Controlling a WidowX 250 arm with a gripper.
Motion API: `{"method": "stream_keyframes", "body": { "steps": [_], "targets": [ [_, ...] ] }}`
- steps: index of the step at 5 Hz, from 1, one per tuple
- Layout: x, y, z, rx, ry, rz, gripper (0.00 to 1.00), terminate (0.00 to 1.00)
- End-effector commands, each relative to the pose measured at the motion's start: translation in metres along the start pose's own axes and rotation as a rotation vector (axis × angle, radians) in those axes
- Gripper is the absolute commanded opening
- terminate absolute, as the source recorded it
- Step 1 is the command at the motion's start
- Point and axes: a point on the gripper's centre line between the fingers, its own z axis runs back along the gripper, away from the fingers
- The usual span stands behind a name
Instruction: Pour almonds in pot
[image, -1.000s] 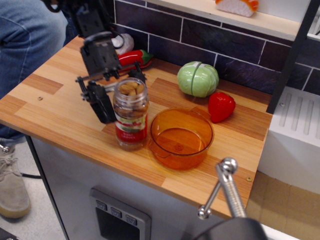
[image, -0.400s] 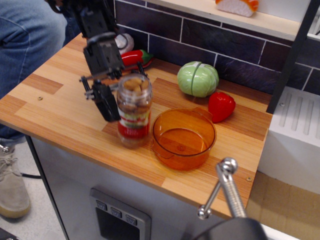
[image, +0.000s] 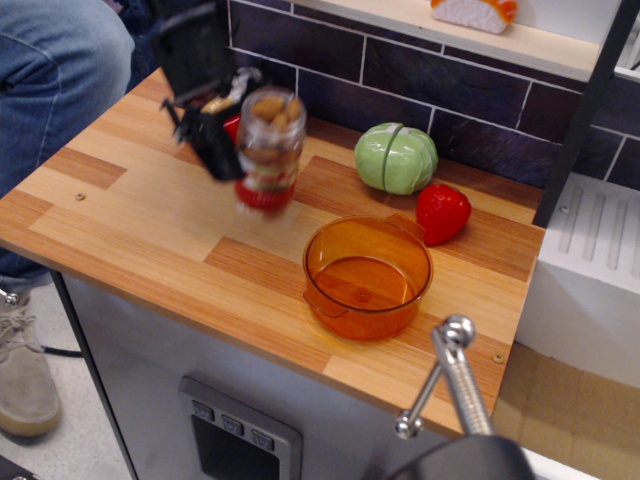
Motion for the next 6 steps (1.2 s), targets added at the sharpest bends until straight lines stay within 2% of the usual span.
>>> {"method": "stream_keyframes", "body": {
  "steps": [1,3,5,6],
  "targets": [
    [-0.034,-0.019,0.038,-0.188,-0.299,-0.109,0.00,0.00],
    [-0.049,-0.024,0.037,-0.289,-0.557,-0.213,0.00,0.00],
    [-0.062,-0.025,0.025,-0.378,-0.732,-0.338,0.00,0.00],
    [-0.069,-0.018,0.014,-0.455,-0.812,-0.434,0.00,0.00]
  ]
}}
